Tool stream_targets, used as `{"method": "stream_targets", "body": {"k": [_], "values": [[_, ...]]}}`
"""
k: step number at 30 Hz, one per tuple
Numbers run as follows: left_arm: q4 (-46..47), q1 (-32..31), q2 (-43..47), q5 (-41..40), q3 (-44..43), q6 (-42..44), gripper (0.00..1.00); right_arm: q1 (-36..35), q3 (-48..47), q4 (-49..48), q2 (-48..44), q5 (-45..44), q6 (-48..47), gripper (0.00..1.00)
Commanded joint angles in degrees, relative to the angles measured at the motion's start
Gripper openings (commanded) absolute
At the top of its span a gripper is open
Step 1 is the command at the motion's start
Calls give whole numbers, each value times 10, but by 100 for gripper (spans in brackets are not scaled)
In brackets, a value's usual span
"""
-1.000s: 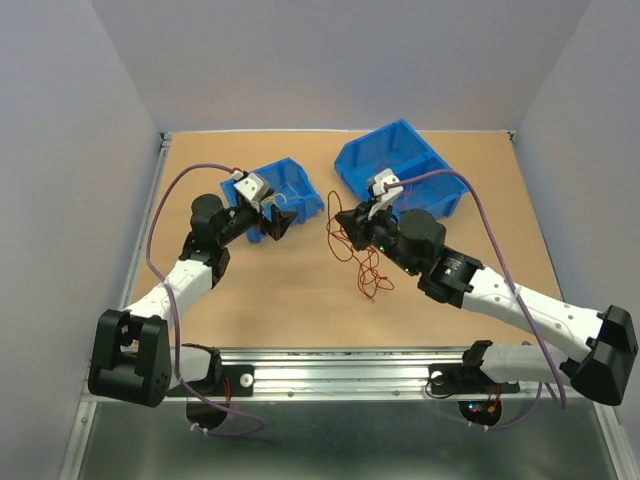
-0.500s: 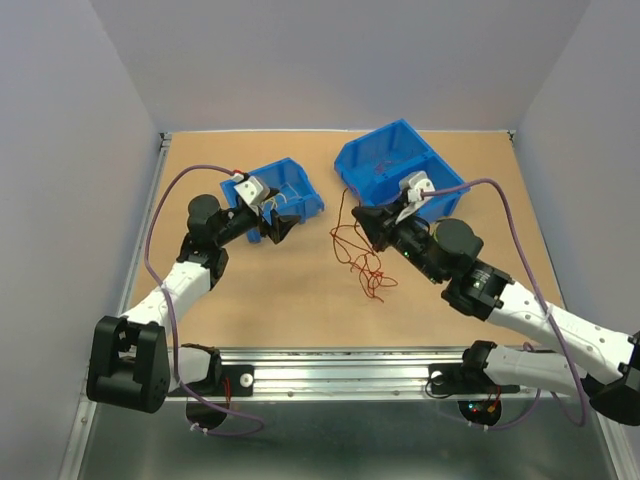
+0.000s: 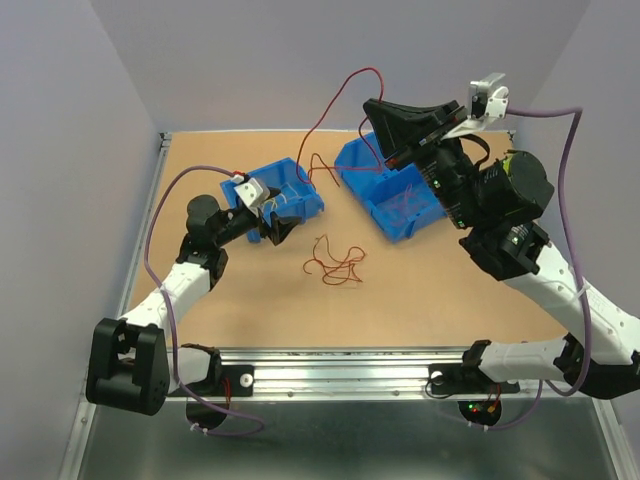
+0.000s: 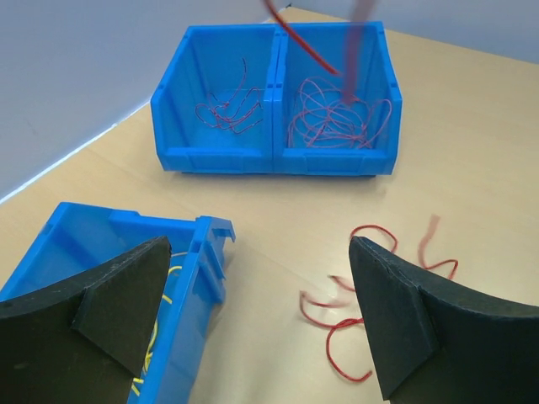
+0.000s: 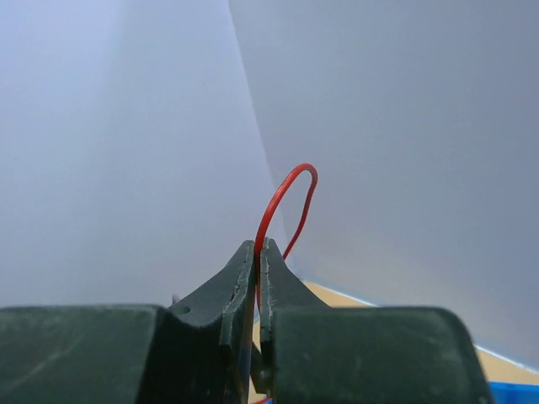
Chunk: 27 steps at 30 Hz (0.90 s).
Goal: Untangle the cables
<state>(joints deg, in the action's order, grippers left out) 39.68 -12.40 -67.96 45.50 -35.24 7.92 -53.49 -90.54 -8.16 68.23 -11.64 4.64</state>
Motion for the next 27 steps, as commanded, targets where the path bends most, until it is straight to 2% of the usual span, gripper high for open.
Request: {"method": "stream_targets", "body": {"k": [1, 5, 8, 12, 20, 25, 27], "values": [[38, -3, 27, 25, 6, 7, 98, 0, -31, 4, 23, -46, -23, 1], [44, -3, 30, 10, 10, 4, 98, 0, -31, 2, 44, -98, -41, 0], [44, -3, 30, -33, 9, -1, 98, 1, -42, -11, 75, -151, -88, 1], [45, -3, 29, -49, 9, -4, 98, 11, -77, -12, 122, -174, -118, 1], [44, -3, 33, -45, 10, -4, 98, 92, -112, -12, 191, -139, -103, 0], [44, -3, 34, -47, 11, -4, 98, 179, -136, -12, 241, -82, -48, 1], [44, -3, 34, -47, 11, -4, 98, 191, -148, -12, 261, -71, -28, 1]]}}
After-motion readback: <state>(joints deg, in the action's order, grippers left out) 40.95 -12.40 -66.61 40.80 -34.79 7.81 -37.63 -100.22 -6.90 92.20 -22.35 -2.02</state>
